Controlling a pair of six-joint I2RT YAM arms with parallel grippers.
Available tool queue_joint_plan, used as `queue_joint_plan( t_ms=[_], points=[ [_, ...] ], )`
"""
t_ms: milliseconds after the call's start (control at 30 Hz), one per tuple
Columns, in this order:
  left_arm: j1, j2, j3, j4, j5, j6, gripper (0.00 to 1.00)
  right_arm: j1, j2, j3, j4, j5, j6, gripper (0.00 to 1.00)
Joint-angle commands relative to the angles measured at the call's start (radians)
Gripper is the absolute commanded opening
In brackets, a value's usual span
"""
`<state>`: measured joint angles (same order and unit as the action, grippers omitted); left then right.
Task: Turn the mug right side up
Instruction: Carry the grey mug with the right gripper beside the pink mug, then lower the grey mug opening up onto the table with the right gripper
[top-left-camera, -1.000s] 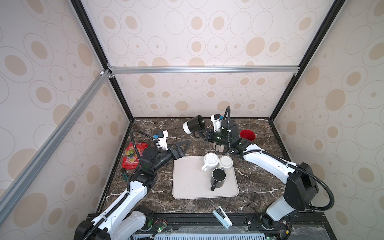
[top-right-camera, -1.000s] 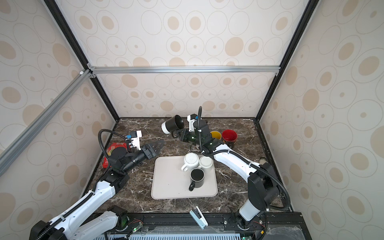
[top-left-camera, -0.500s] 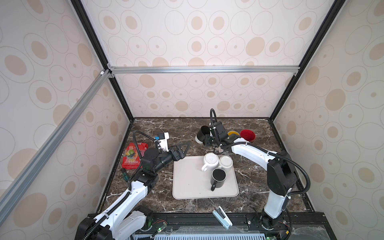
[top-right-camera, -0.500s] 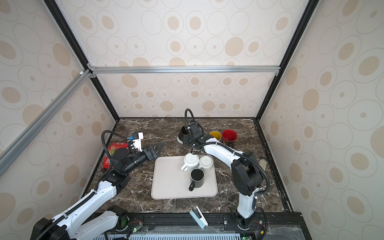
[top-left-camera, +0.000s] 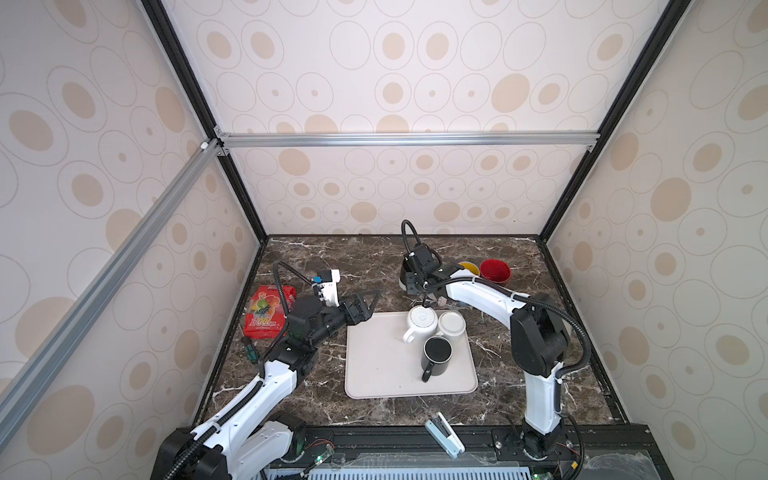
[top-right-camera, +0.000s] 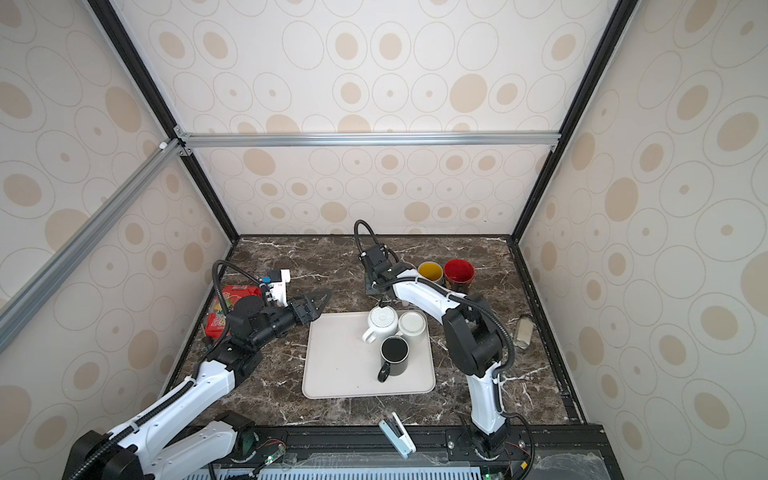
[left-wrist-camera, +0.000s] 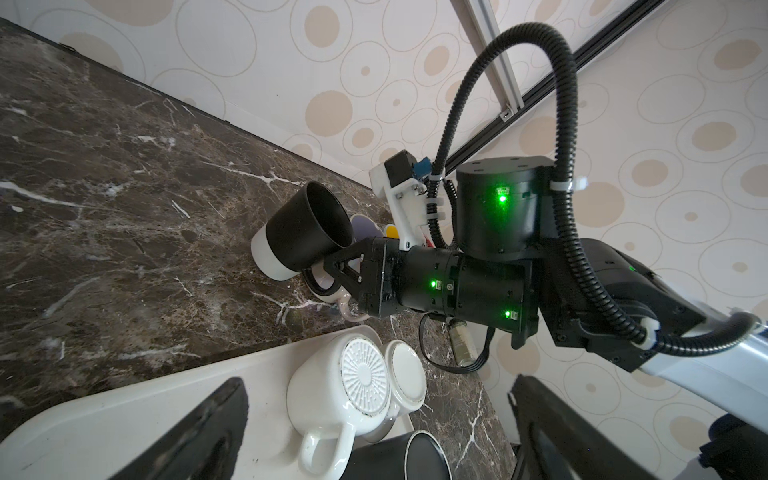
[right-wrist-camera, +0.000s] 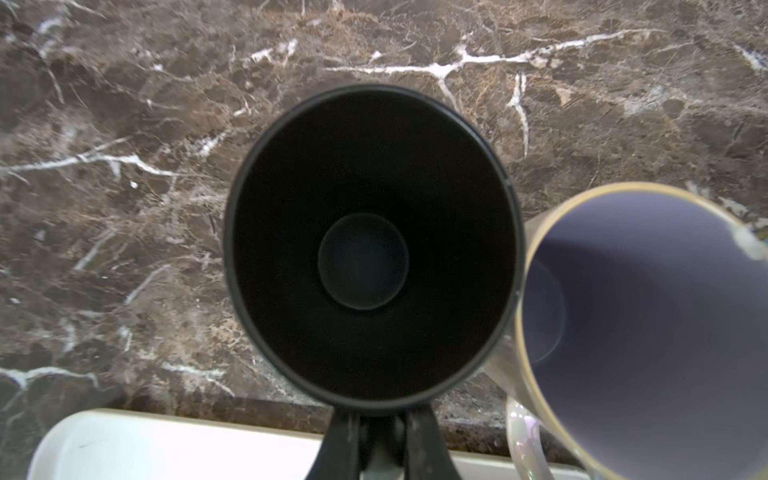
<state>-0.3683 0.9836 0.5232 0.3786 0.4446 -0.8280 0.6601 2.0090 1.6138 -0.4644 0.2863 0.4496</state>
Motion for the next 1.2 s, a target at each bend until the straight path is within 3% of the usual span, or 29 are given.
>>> queue_joint_plan(
  t_ms=[0,833,1167],
  points=[
    [0.008,-0.013,-0.002,-0.006,-0.013,0.034,1.0,0.012,0.001,0.044,0.001,0.075,-0.022,0.0],
    [0.008,-0.051,-0.022,-0.057,-0.031,0.067,1.0,0.038,0.056,0.075,-0.074,0.109,0.004,0.0],
    [0.008,-0.053,-0.01,-0.13,-0.071,0.109,1.0,0.049,0.071,0.091,-0.09,0.117,0.034,0.17]
  ],
)
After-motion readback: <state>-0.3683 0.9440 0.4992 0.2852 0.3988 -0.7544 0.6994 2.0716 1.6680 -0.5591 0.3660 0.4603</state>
